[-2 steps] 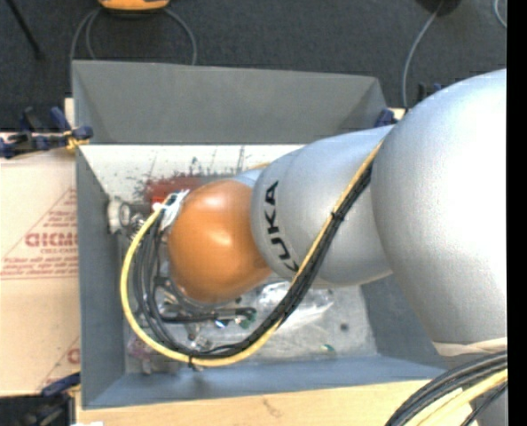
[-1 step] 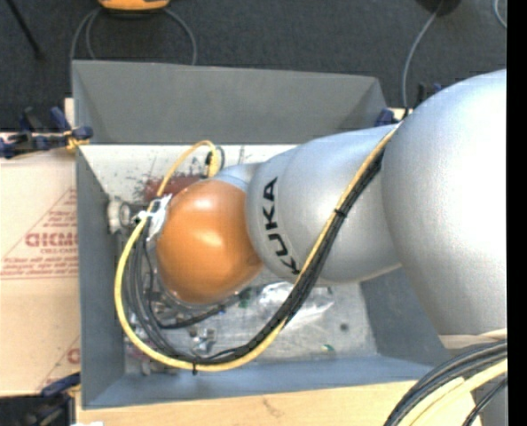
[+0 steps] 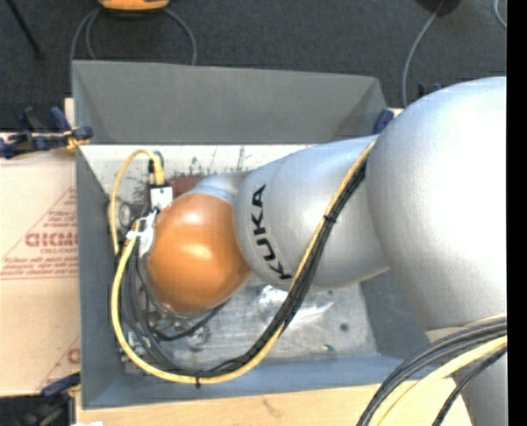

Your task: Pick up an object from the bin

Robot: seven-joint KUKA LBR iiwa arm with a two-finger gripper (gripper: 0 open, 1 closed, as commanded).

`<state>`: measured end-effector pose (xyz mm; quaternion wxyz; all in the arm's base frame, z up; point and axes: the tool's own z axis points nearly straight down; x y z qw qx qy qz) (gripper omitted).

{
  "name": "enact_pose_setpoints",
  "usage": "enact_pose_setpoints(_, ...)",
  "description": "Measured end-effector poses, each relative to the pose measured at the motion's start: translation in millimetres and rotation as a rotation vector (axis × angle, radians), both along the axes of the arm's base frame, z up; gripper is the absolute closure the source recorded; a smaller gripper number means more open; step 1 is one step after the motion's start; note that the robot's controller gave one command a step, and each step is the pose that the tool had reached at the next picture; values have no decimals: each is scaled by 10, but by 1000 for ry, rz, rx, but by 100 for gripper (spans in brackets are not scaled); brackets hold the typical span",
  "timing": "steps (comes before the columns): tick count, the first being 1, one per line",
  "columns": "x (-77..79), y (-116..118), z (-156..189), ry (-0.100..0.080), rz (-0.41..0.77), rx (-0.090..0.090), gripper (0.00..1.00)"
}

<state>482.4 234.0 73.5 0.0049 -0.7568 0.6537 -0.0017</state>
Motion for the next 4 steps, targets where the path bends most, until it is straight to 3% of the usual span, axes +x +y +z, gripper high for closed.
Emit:
enact_pose_setpoints(1,18,0,18,5,-6,-2,0)
enact_pose_setpoints(2,19,29,31,4,-6,4,100)
enact_pose_setpoints(3,33,28,208,5,-12,-3,100)
enact_pose_setpoints(4,59,29,1291,0,-17,-1,100)
